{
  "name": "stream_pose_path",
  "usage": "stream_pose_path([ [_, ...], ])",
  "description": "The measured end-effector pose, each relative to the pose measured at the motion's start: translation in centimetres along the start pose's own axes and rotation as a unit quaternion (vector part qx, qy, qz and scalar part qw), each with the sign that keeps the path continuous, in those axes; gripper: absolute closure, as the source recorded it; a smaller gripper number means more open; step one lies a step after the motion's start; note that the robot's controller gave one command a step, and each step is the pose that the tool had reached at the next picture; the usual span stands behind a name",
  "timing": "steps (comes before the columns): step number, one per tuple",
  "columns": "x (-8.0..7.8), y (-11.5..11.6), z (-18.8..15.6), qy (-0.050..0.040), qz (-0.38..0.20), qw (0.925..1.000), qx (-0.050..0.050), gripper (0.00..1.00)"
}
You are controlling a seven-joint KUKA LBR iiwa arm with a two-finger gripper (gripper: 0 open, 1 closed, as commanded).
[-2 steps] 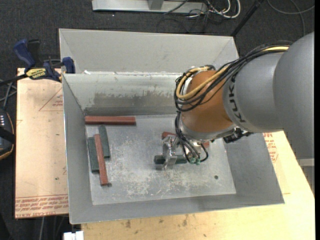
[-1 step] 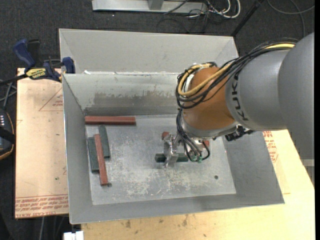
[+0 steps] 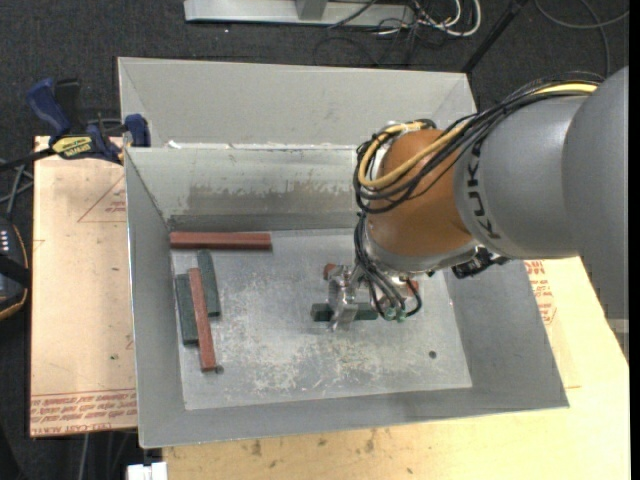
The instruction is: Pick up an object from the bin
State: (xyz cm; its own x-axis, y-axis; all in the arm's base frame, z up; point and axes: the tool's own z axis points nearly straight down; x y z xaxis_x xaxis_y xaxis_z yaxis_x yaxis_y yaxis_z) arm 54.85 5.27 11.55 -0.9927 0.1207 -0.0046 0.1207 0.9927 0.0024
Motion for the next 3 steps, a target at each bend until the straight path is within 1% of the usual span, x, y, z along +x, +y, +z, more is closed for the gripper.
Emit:
stream_pose_path([
  [1,-0.2,0.0,0.8,-0.0023,0.000,1.0000,0.000,1.00],
  [2,0.2,0.0,1.2,0.0037,0.000,1.0000,0.001,1.00],
  [3,0.3,0.0,-0.4,0.0084,0.000,1.0000,0.002,1.00],
])
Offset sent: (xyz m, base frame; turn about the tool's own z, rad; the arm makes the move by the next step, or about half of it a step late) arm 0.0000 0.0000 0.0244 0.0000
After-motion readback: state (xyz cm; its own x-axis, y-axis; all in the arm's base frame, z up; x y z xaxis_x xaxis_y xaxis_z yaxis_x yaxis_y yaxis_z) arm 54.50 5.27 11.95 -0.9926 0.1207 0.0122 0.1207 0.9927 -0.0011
